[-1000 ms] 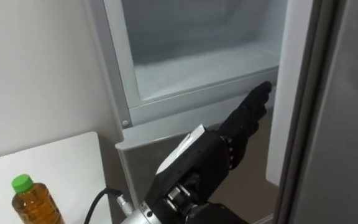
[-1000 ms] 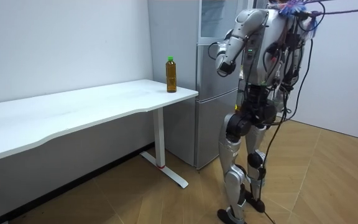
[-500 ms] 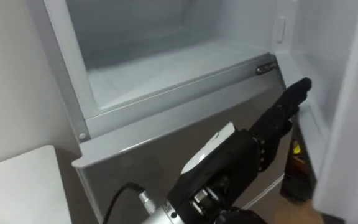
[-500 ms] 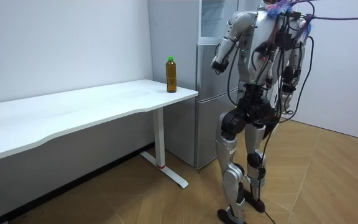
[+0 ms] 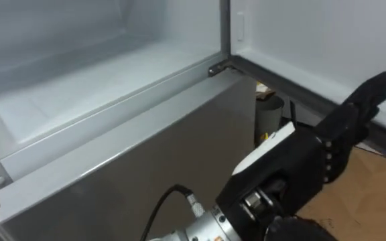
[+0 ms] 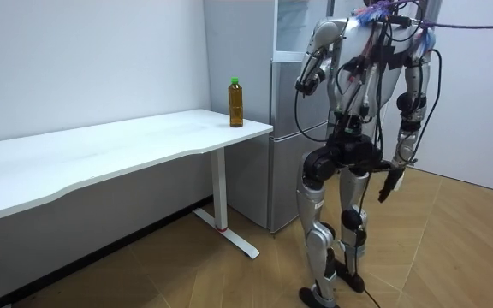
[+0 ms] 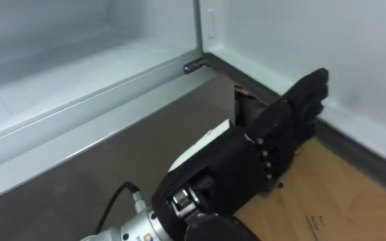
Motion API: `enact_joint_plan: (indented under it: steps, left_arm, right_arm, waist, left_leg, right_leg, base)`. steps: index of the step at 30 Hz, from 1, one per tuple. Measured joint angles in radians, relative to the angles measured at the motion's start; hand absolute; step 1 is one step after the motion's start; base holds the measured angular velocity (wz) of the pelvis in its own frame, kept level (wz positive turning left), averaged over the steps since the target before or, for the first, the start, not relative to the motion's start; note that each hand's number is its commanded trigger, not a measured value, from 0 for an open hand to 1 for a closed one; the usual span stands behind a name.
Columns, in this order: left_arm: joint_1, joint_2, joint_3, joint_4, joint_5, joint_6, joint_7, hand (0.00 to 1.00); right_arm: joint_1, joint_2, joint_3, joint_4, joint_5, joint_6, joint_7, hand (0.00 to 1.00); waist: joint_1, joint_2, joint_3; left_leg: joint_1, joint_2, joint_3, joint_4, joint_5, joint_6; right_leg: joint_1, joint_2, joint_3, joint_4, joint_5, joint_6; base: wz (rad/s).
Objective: Put the bottle in the upper fridge
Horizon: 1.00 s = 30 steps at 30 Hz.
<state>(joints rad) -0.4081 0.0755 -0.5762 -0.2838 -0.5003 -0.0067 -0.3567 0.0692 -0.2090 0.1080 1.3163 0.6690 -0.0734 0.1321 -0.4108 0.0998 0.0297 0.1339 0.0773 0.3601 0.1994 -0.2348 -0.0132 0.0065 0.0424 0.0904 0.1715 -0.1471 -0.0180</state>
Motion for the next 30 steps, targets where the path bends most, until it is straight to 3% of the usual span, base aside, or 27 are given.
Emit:
enact_joint_plan:
  steps: [4,11,17,24,26,30]
  left_arm:
    - [-0.015,-0.03,-0.02,0.0,0.001,0.0,-0.008,0.0]
    - [-0.033,-0.027,-0.02,0.008,0.0,0.0,0.0,0.0]
    - [-0.033,-0.019,-0.017,-0.004,0.007,0.0,0.004,0.0]
    - [-0.021,0.016,0.008,-0.054,0.092,0.001,0.006,0.0]
    - [0.006,0.031,0.031,-0.094,0.123,0.001,0.016,0.0]
    - [0.037,0.042,0.089,-0.106,0.171,0.0,0.047,0.0]
  right_arm:
    - [-0.012,0.0,-0.002,-0.008,-0.007,0.0,-0.017,0.0]
    - [-0.007,-0.002,-0.001,-0.025,-0.002,0.001,-0.032,0.0]
    - [-0.016,0.003,0.013,-0.03,0.024,0.011,-0.044,0.0]
    - [-0.032,0.011,0.023,-0.032,-0.022,0.011,-0.03,0.0]
    - [-0.039,0.012,0.02,-0.027,-0.03,0.01,-0.021,0.0]
    - [-0.046,0.022,0.019,-0.023,-0.051,0.01,-0.009,0.0]
  waist:
    - [-0.004,0.002,-0.0008]
    - [-0.003,0.008,-0.0047]
    - [0.014,0.01,-0.0059]
    - [0.096,0.006,-0.0066]
    - [0.104,0.0,-0.0056]
    - [0.152,-0.021,-0.0064]
  left_leg:
    - [-0.004,0.002,0.024,0.0,0.0,0.0]
    - [-0.003,0.001,0.018,-0.002,0.0,0.0]
    - [-0.021,0.0,-0.007,-0.002,0.0,0.0]
    - [-0.023,-0.002,-0.054,-0.012,0.002,-0.003]
    - [-0.03,-0.002,-0.075,-0.013,0.004,-0.006]
    - [-0.039,-0.005,-0.111,-0.012,0.006,-0.009]
  right_leg:
    - [-0.016,0.004,0.017,0.002,0.003,-0.004]
    - [-0.015,0.004,0.013,0.018,0.004,-0.004]
    - [-0.025,-0.006,-0.036,0.016,0.003,-0.003]
    - [-0.017,-0.011,-0.075,0.017,0.003,-0.002]
    - [-0.012,-0.015,-0.099,0.016,0.003,-0.003]
    - [-0.002,-0.022,-0.14,0.013,0.003,-0.003]
  base:
    - [-0.14]
    - [0.01]
    - [0.24]
    - [0.17]
    - [0.36]
    - [0.31]
